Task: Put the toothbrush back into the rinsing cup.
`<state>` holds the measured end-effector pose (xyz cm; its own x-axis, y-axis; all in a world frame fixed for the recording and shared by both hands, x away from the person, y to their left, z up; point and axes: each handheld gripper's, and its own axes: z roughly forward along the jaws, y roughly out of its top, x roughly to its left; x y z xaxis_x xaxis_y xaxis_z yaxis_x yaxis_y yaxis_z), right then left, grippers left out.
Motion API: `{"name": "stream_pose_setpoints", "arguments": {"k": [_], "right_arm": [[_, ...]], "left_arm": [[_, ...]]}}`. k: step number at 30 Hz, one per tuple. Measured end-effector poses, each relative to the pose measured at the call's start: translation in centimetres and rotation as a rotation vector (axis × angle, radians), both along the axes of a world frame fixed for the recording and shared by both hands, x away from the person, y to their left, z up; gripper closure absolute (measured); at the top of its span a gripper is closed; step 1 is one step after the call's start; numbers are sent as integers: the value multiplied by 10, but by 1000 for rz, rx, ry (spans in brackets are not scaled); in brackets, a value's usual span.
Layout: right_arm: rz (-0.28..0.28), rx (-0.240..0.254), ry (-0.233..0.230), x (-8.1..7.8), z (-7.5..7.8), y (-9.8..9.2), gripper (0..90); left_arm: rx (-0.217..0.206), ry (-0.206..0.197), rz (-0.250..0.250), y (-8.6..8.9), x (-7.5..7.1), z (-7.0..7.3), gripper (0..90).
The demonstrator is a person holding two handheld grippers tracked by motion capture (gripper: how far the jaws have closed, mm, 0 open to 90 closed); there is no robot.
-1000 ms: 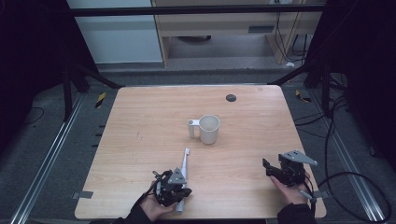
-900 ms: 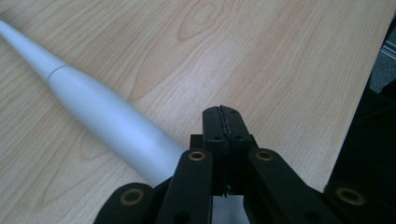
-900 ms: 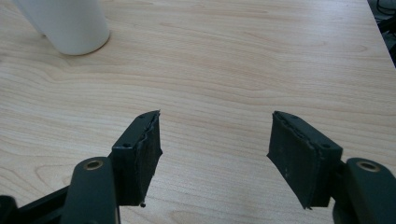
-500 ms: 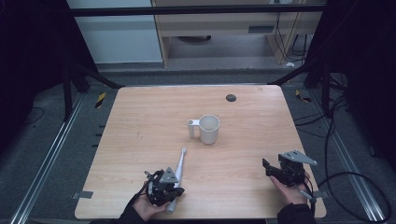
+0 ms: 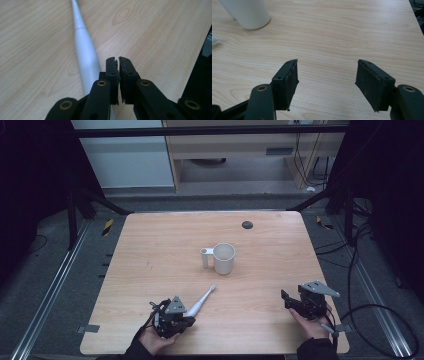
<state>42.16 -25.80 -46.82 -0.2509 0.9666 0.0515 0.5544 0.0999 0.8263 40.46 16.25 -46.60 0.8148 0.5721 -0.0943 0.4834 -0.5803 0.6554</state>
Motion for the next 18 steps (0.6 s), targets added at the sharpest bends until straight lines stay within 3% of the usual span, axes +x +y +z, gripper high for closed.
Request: {"name": "stream_pose_setpoints", "arguments": {"k": [6, 10, 11, 12, 13, 15, 18], "right_arm": [[-1, 2, -3, 0, 1, -1, 340], [-1, 2, -3, 0, 1, -1, 339], [-3, 3, -3, 0, 1, -1, 338], [-3, 3, -3, 0, 1, -1, 338], [-3, 3, -3, 0, 1, -2, 337], [-3, 2, -3, 1, 1, -2, 334], [-9, 5, -1, 1, 1, -3, 330]], "left_arm": [[-27, -50, 43, 6, 8, 15, 804], [-23, -91, 95, 14, 20, 27, 698], [-24, -112, 110, 18, 25, 31, 635], [-24, -112, 110, 18, 25, 31, 614], [-18, -143, 125, 21, 29, 32, 614], [-15, -161, 130, 23, 33, 33, 566], [21, -148, 126, 25, 39, 36, 530]]}}
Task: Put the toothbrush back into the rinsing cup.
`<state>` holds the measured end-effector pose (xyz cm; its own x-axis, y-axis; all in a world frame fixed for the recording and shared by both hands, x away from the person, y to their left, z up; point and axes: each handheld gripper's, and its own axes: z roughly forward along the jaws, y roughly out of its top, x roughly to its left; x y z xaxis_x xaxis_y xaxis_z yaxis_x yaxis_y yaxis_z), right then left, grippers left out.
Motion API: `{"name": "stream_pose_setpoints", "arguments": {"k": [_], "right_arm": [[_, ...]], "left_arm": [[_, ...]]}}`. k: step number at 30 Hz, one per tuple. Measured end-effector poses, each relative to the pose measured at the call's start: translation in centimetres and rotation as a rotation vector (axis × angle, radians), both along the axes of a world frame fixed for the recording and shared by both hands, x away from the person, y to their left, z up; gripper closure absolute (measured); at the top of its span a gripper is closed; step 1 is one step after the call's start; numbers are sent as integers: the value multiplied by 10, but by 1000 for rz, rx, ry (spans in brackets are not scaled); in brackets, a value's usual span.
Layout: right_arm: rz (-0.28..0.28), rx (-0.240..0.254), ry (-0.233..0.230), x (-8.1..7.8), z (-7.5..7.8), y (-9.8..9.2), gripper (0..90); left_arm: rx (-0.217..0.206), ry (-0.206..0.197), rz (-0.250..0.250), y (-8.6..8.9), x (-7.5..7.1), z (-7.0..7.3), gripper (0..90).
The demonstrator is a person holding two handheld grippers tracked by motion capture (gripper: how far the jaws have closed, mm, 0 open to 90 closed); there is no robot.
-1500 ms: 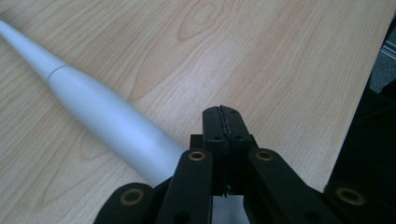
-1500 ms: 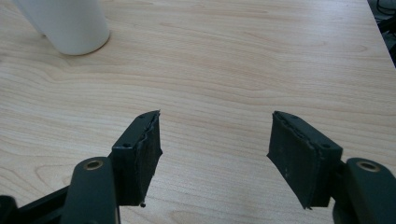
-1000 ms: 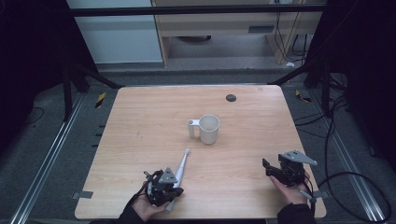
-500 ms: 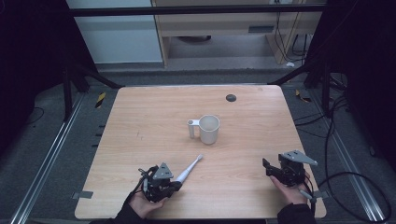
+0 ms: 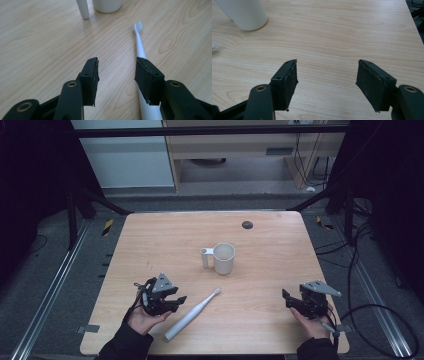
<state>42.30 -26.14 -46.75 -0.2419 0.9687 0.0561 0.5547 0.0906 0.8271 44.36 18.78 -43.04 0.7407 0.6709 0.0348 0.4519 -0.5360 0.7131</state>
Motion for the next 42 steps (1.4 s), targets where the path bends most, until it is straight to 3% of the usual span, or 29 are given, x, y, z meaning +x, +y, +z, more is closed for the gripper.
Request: {"name": "stream_pose_setpoints", "arguments": {"k": [10, 20, 24, 35, 42], "right_arm": [[-9, -5, 2, 1, 0, -3, 321], [-10, -9, 8, 3, -1, -5, 317], [-9, -11, 8, 3, 0, -5, 318], [-3, -17, 17, 4, -1, -5, 321], [-2, -17, 21, 4, -2, -6, 324]], "left_arm": [[16, 29, 31, -1, 14, 4, 447], [54, 70, 9, -19, 23, 11, 326], [61, 75, -9, -25, 23, 12, 326], [153, 153, -70, -41, 15, -6, 374], [177, 194, -81, -48, 14, -13, 403]]}}
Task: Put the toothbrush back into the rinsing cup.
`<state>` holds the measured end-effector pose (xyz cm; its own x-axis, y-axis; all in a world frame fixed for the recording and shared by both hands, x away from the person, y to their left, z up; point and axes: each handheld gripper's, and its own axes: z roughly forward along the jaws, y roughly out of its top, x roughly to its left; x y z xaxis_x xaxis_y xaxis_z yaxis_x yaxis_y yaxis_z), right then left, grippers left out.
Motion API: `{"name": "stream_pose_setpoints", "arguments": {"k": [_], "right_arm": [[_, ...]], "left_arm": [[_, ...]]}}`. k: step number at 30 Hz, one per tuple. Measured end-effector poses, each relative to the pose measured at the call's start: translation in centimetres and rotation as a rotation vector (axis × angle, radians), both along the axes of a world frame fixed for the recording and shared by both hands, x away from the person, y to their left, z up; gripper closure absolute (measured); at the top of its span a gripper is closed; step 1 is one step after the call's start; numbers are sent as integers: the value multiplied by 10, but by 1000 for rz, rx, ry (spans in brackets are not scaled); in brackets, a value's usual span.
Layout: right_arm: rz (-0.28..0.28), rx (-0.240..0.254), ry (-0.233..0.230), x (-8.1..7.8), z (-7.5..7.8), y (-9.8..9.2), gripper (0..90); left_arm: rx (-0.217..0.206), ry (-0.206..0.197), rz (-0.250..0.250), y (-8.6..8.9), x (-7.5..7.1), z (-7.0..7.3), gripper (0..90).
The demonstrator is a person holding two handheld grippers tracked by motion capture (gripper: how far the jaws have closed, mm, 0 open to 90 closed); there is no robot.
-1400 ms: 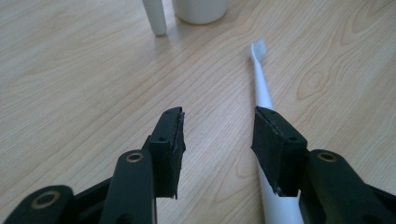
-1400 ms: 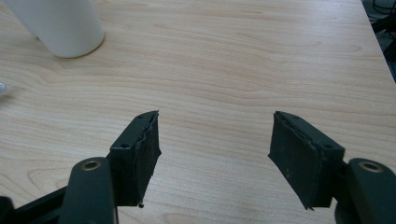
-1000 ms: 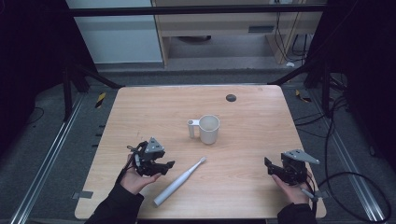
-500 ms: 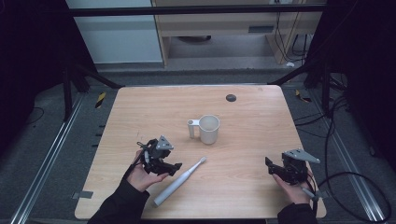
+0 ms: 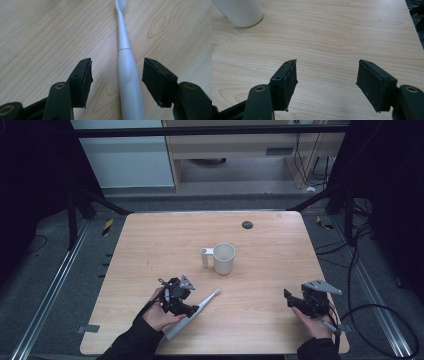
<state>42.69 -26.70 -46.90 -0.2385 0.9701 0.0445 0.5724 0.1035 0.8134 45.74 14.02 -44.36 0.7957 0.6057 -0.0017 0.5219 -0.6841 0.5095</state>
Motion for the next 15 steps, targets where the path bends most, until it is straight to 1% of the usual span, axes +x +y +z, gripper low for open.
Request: {"name": "stream_pose_setpoints", "arguments": {"k": [2, 4, 6, 10, 12, 15], "right_arm": [[1, 3, 4, 0, 0, 0, 326], [4, -4, 1, 0, -1, 0, 327], [5, 0, 4, 1, 0, 0, 327], [5, -1, 7, 1, -1, 0, 329], [6, -2, 8, 1, -1, 0, 329], [7, -3, 9, 2, -1, 1, 329]], "left_arm": [[5, 12, -6, -1, 0, -1, 408], [7, 25, -10, -2, 1, -2, 420], [9, 27, -15, -3, 1, -2, 435], [20, 45, -11, -5, 3, -4, 445], [32, 50, -17, -7, 5, -4, 445], [38, 62, -22, -9, 6, -5, 456]]}}
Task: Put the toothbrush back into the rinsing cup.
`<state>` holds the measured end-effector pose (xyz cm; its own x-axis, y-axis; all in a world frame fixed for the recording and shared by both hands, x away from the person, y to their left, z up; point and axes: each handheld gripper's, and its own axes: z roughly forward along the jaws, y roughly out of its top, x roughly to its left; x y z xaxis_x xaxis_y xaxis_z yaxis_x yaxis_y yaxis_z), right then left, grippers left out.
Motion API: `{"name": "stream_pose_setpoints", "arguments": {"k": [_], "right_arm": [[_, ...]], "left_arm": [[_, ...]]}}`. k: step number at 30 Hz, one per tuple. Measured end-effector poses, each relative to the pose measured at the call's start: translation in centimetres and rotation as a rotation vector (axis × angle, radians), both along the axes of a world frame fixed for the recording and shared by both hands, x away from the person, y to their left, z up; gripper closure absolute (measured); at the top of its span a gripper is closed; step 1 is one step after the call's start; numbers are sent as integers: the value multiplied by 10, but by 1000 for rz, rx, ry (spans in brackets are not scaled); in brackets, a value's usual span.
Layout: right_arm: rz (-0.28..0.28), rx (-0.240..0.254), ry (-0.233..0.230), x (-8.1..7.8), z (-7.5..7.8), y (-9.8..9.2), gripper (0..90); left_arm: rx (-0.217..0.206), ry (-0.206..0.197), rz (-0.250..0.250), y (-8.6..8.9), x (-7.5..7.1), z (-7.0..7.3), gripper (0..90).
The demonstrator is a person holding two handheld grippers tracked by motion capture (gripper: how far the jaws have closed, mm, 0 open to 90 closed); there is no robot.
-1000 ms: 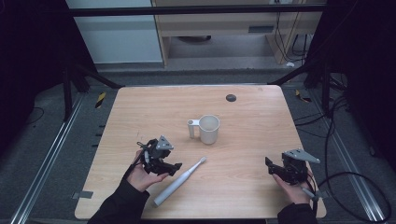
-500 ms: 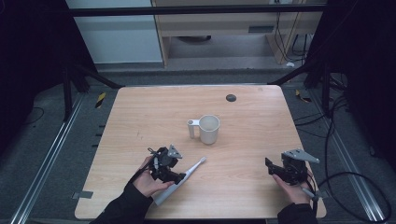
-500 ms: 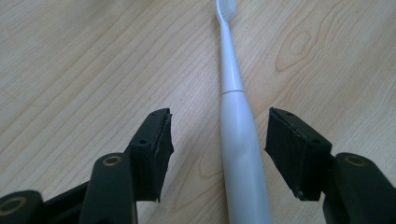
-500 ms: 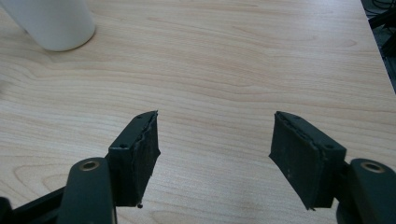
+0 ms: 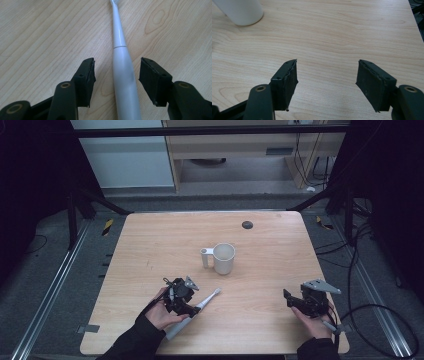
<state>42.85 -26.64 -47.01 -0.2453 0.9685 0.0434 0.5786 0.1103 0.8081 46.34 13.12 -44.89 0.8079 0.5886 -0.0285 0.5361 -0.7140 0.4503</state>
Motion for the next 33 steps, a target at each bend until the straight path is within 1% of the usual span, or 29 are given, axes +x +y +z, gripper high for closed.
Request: {"name": "stream_pose_setpoints", "arguments": {"k": [4, 6, 8, 13, 18, 23, 26, 30, 33], "right_arm": [[0, 5, 2, 0, 0, 0, 332], [2, 6, 3, 0, 0, 0, 333], [3, 5, 3, 0, 0, 0, 333], [3, 6, 4, 0, 0, -1, 334], [5, 6, 5, 0, -1, 0, 334], [6, 11, 8, 1, -1, -1, 334], [6, 7, 8, 1, -1, -1, 334], [7, 7, 8, 1, -1, -1, 334], [7, 8, 10, 1, -1, -1, 334]], "left_arm": [[14, 13, -9, -3, 1, -2, 480], [28, 23, -18, -5, 3, -3, 486], [33, 27, -21, -5, 3, -3, 495], [59, 51, -28, -8, 4, -8, 511], [73, 73, -31, -9, 6, -12, 536], [83, 90, -30, -12, 8, -16, 548], [88, 99, -35, -13, 10, -18, 570], [88, 99, -32, -14, 11, -18, 602], [81, 109, -25, -13, 12, -18, 618]]}}
